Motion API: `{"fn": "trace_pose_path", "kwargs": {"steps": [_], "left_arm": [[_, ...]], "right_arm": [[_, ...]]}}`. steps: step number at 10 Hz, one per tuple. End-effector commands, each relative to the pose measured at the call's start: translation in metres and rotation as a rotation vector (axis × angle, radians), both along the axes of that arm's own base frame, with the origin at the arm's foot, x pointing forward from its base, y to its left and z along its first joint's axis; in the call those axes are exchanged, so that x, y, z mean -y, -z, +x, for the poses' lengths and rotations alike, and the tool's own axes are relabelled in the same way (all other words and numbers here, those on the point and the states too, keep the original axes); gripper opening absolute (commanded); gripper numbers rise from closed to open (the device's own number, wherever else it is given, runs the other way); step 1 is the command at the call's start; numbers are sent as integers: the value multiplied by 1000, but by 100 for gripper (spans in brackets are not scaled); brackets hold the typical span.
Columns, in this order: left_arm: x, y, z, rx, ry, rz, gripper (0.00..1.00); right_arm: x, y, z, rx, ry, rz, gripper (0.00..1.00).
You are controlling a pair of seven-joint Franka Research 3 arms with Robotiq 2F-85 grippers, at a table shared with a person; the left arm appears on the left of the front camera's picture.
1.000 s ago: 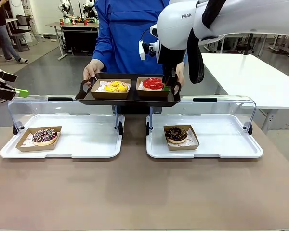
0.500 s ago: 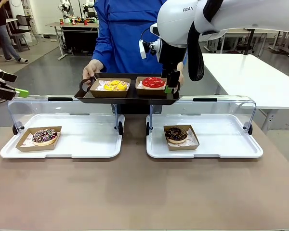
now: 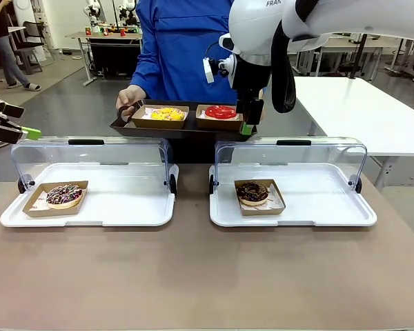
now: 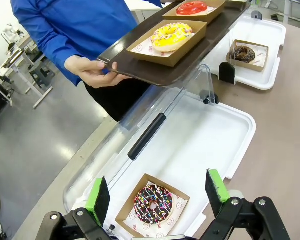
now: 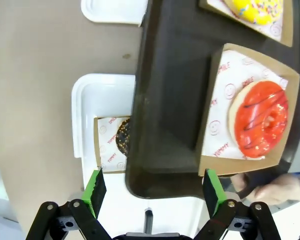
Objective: Provide the desired donut to the person.
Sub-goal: Place the picked Paper togo box onto the Handle tray extended by the person.
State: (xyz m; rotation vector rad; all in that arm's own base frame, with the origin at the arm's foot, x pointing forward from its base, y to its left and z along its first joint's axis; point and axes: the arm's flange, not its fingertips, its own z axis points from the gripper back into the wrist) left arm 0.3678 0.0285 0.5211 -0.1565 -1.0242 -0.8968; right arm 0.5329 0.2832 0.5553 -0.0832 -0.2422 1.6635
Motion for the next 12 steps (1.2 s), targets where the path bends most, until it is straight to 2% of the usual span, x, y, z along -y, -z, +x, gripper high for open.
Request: {"fn": "trace_pose_path", "kwargs": {"steps": [1,12], "left_arm": [[3,2,-2,3,-8,-13,100],[3,2,-2,3,-8,-13,100]], "right_arm": [[-6,2,-1,39,-12,20,100],[-7,-2,0,26,-11,16,100]]}}
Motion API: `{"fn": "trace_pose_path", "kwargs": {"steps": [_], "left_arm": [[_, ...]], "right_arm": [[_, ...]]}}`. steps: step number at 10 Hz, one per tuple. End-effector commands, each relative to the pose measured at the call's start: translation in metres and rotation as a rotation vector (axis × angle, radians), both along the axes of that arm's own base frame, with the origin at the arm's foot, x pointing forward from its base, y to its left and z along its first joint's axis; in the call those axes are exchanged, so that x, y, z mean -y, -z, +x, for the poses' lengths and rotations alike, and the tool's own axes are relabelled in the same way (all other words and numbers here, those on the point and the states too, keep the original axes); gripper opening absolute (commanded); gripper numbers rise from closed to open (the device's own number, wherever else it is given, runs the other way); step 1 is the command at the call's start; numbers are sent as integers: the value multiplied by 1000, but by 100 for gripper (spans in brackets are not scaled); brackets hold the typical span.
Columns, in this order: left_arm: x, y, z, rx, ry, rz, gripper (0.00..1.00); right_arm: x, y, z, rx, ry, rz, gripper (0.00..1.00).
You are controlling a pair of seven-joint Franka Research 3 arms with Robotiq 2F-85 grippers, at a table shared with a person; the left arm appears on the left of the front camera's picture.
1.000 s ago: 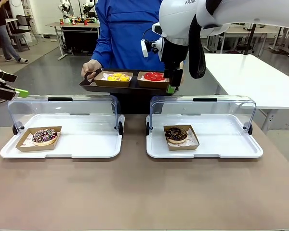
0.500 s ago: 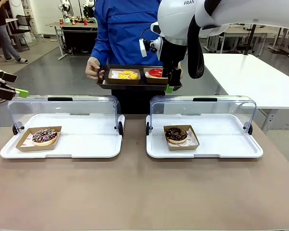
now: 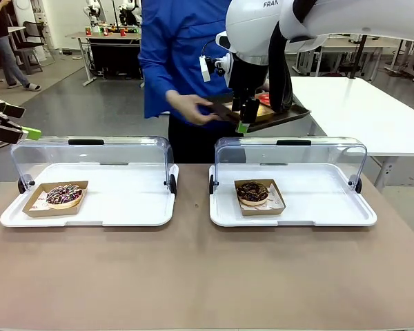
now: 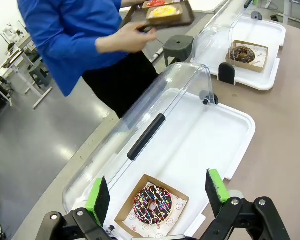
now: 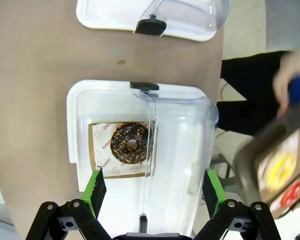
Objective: Provide the desired donut to the person.
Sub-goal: Place the picked Paper togo box onto the Handle tray extended by the person.
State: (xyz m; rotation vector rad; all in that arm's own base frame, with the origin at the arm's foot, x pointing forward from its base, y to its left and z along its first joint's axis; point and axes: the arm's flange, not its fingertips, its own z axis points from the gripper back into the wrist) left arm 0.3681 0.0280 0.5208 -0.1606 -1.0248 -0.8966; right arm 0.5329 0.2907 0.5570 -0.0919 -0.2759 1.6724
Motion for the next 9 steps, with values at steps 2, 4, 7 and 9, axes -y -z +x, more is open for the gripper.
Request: {"fn": "trace_pose_path", "kwargs": {"steps": [2,4,7,9], "left_arm": [[3,2,-2,4,-9,-10,100],[3,2,-2,4,-9,-10,100],[3,2,-2,4,-9,-10,100],[3,2,-2,4,-9,-10,100]], "right_arm": [[59,-35,-38,-21,24,147,100],[116,-53,-86,19,87,280,100],[190,-40,-149,148,248,486,100],[228,-19,-177,197,328,599,100]]}}
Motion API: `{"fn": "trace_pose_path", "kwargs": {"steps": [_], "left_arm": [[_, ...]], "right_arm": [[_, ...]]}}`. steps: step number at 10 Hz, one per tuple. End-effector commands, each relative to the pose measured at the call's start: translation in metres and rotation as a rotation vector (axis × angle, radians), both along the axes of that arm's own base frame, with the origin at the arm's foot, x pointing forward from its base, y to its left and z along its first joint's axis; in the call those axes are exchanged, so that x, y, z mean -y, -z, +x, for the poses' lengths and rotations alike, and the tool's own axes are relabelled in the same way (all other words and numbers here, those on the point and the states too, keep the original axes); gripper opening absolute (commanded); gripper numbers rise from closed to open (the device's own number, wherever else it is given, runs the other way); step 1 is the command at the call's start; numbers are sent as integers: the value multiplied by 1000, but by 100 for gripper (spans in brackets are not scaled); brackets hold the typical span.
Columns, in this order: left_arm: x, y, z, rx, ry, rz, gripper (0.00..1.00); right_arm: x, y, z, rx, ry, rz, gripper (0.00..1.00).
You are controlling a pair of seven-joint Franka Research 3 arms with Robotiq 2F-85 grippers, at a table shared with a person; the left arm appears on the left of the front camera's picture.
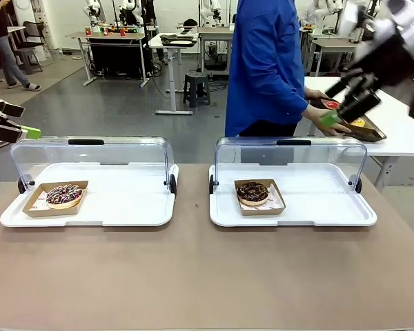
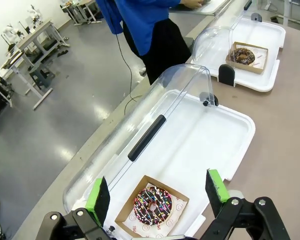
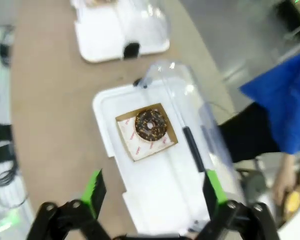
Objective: Provide the desired donut to the person.
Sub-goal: Place the picked Paper togo box onto the Handle tray extended by the person.
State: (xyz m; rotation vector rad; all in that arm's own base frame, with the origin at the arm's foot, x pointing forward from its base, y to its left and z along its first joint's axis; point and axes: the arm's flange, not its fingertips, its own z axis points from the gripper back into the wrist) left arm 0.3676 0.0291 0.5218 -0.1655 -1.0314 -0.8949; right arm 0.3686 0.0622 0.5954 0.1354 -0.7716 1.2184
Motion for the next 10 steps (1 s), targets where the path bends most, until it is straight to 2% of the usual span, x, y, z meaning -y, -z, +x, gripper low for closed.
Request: {"fn": "trace_pose_path", "kwargs": {"steps": [1,3,6,10], "left_arm": [[4,3,-1,0,-11,-3,100],[4,3,-1,0,-11,-3,100],[4,3,-1,0,-11,-3,100],[4,3,-1,0,-11,-3,100]], "right_arm": [[16,26,-19,61,5,99,100],[46,35,-27,45,12,172,100],[76,43,-22,34,22,218,100],[90,60,-29,85,53,312,100]]}}
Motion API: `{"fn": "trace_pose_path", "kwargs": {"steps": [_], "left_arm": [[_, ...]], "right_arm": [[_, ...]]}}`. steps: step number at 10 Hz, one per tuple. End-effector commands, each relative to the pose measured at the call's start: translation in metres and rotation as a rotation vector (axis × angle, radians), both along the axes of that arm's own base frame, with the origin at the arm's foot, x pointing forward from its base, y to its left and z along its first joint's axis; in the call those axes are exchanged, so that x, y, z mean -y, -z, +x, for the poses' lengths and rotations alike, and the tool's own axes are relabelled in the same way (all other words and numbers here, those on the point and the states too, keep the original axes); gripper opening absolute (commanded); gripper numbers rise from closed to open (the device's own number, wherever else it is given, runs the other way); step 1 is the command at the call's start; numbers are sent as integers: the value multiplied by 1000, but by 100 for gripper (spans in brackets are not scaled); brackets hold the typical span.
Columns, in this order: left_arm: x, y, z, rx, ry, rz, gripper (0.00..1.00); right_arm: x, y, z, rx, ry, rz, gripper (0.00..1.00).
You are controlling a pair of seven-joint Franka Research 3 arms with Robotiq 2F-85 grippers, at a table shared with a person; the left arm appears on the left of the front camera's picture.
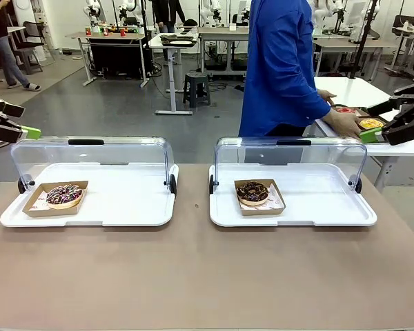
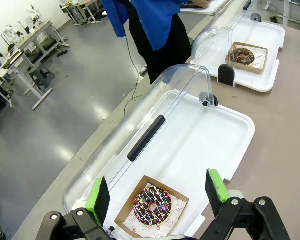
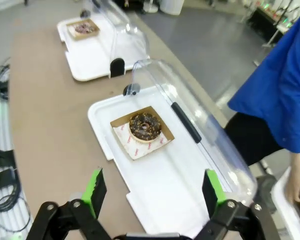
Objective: Provide the desired donut to the person.
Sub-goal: Place the picked Paper togo box onto the Handle tray extended by the person.
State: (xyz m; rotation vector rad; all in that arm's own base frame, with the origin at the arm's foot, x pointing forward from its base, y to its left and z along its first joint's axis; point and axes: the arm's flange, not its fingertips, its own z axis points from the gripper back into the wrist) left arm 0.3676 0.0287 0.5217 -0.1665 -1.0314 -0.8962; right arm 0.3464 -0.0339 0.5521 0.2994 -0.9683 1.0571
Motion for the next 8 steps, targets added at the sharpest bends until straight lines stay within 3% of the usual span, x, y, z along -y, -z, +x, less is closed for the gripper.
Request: {"fn": "trace_pose_path", "kwargs": {"steps": [1,6,7,8], "left_arm": [[4,3,-1,0,-12,-2,100],[4,3,-1,0,-12,-2,100],[4,3,-1,0,-12,-2,100],[4,3,-1,0,-12,-2,100]], "right_arm": [[-6,20,-8,43,-5,51,100],[-10,22,-10,73,44,62,100],[-20,16,-5,50,58,17,100],[3,-2,3,38,23,56,100]]}}
